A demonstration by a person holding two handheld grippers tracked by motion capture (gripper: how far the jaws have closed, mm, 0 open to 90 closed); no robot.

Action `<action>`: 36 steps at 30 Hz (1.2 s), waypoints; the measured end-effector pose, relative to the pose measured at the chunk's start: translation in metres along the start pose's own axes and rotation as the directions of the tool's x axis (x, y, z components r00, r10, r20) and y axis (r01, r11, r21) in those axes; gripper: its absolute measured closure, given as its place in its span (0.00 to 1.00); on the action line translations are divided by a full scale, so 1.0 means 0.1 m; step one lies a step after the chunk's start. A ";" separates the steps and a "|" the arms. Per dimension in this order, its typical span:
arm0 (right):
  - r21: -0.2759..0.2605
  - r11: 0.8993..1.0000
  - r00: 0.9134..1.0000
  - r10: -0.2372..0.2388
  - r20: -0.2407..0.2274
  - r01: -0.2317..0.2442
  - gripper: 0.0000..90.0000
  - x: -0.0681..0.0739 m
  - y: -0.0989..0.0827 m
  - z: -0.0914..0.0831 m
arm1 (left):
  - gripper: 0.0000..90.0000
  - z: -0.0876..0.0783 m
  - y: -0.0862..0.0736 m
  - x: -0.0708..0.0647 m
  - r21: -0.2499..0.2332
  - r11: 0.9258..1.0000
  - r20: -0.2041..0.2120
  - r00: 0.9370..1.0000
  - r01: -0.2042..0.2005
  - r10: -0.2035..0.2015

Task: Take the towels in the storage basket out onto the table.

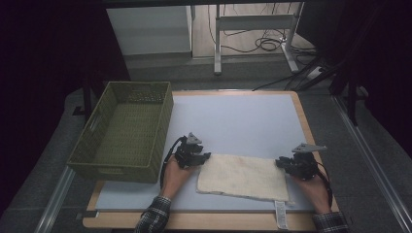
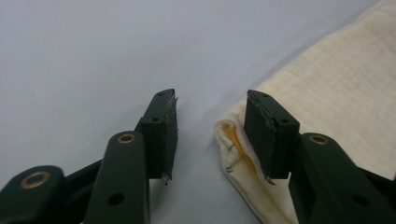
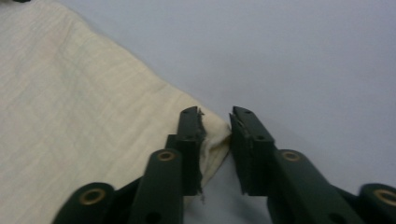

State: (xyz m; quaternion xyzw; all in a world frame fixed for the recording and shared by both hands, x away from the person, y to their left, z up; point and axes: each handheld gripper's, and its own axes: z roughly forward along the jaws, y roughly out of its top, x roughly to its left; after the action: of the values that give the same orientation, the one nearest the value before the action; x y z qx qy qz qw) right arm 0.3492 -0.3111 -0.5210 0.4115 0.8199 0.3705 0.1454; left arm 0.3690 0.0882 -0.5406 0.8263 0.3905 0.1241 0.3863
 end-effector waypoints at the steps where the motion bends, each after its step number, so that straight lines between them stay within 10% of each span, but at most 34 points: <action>1: 0.004 1.000 1.000 -0.004 -0.011 0.004 0.92 0.01 0.00 0.00 | 0.65 0.00 0.00 0.00 0.000 1.000 0.002 1.000 0.003 -0.003; 8: 0.012 0.999 0.999 -0.042 0.004 0.042 0.96 0.01 0.12 0.00 | 0.96 -0.06 -0.06 -0.05 -0.031 0.998 0.038 0.998 -0.046 0.047; 22: -0.015 0.999 0.999 -0.046 -0.011 0.046 0.96 -0.16 0.63 0.40 | 0.96 -0.46 -0.28 -0.15 -0.110 0.993 -0.019 0.999 -0.034 0.032; 26: 0.016 0.999 0.999 -0.046 -0.015 0.046 0.95 -0.15 0.64 0.56 | 0.90 -0.40 -0.28 -0.10 -0.067 0.997 -0.044 0.998 -0.040 0.038; 36: 0.004 1.000 1.000 -0.017 -0.021 0.017 0.76 -0.12 0.59 0.40 | 0.75 -0.32 -0.30 -0.09 -0.070 0.996 -0.030 0.999 -0.047 0.045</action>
State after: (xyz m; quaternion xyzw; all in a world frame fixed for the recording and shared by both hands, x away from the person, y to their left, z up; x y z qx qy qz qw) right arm 0.4117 -0.2783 -0.5062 0.4007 0.8258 0.3718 0.1390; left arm 0.3310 0.1108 -0.5401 0.8191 0.3721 0.1586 0.4068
